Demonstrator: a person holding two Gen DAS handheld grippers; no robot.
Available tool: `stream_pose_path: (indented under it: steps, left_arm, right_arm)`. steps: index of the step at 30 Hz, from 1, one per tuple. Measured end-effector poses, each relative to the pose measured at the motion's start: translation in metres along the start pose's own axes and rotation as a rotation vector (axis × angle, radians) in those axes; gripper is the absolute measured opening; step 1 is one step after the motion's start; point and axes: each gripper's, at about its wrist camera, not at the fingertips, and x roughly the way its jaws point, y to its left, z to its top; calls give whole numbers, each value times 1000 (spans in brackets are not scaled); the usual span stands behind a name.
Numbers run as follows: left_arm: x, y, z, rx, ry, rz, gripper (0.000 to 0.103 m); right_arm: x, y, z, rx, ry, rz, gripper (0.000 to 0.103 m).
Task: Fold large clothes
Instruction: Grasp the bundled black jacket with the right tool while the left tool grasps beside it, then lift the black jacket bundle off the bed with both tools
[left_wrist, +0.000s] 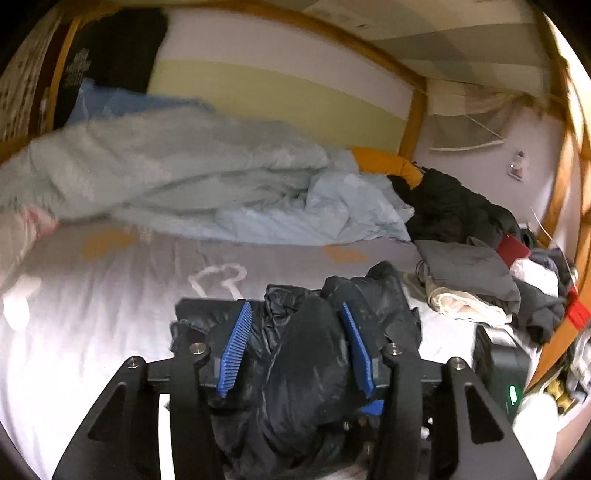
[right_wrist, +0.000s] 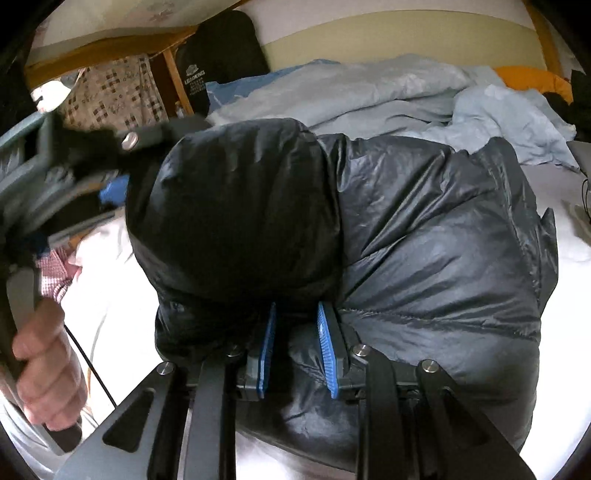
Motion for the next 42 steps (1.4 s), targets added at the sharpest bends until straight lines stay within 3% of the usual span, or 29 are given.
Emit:
stream_pose_path:
  steps: [3, 6, 7, 11, 14, 16, 18, 21, 24, 27, 30, 33, 36, 40, 42]
  left_arm:
    - [-30, -19, 4, 114, -76, 69, 49]
    - [-42, -27, 12, 115, -39, 104, 46]
    - [-47, -28, 12, 109, -52, 75, 46]
    - [-33, -34, 9, 138, -25, -15, 36]
    - [-12, -42, 2, 126, 13, -134, 33]
    - [4, -49, -2, 140, 26, -53, 33]
    - [25, -43, -5, 131, 47, 86, 29]
    - [45, -12, -8, 35, 89, 147, 25]
    - [58, 16, -14, -50, 164, 156, 19]
    - [76, 21, -28, -24, 257, 211, 19]
    - [88, 24, -44, -7, 309, 272, 19]
    - [96, 30, -54, -9, 358, 292, 19]
    - [104, 33, -64, -12, 422, 257, 19]
    - [109, 39, -71, -29, 442, 227, 19]
    - [112, 41, -70, -51, 440, 220, 19]
  right_arm:
    - [-4, -2, 24, 34, -2, 45, 27]
    - [-3, 5, 39, -10, -22, -23, 27]
    - [-6, 6, 43, -19, -29, -60, 27]
    - [-43, 0, 43, -7, -109, -16, 27]
    - [-80, -5, 44, -34, -207, -181, 27]
    - [-96, -19, 42, -27, -242, -304, 27]
    - [-106, -36, 39, -10, -245, -354, 27]
    - [-109, -63, 34, 54, -201, -346, 27]
    - [-104, -85, 29, 123, -185, -369, 27]
    - [-95, -103, 22, 164, -142, -339, 27]
    - [-85, -103, 12, 145, -69, -236, 27]
    - [-75, -90, 8, 80, -44, -250, 27]
    - [-72, -82, 5, 67, -55, -245, 27]
    - [-73, -79, 6, 85, -61, -248, 27]
    - [-73, -70, 7, 59, -79, -300, 27]
